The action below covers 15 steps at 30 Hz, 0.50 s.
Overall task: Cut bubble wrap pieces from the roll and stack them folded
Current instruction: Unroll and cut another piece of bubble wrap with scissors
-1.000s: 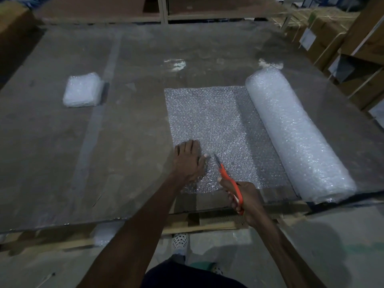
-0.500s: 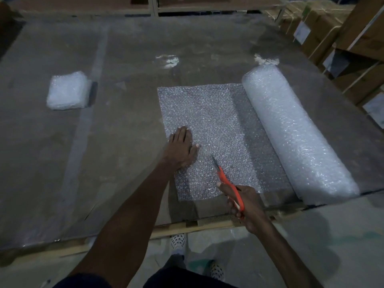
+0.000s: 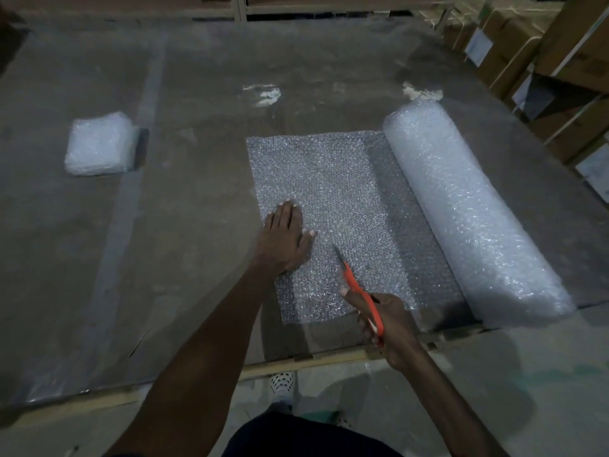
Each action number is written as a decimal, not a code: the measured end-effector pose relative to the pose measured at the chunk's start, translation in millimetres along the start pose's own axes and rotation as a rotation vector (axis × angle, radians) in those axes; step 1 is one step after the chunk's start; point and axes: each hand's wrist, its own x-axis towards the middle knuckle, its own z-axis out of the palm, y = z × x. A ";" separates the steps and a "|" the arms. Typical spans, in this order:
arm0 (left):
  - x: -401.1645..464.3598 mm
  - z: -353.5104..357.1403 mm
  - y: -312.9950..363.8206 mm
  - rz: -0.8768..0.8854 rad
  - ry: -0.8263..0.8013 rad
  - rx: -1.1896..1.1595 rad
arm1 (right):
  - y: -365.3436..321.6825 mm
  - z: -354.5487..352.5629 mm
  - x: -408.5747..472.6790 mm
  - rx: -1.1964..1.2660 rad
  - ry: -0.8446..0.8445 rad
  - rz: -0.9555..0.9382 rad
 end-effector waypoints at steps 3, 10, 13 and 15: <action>0.3 1.0 -0.5 -0.026 -0.008 0.002 | -1.2 1.2 5.8 0.024 -0.024 0.010; 0.8 1.7 -1.2 -0.037 -0.010 0.020 | -5.8 2.2 15.5 0.035 -0.061 0.003; 0.7 1.5 -0.8 -0.036 -0.015 0.014 | -2.8 2.3 16.2 0.030 -0.054 -0.001; 1.0 2.3 -0.9 -0.038 -0.022 0.012 | -2.6 3.5 16.6 0.026 -0.050 0.006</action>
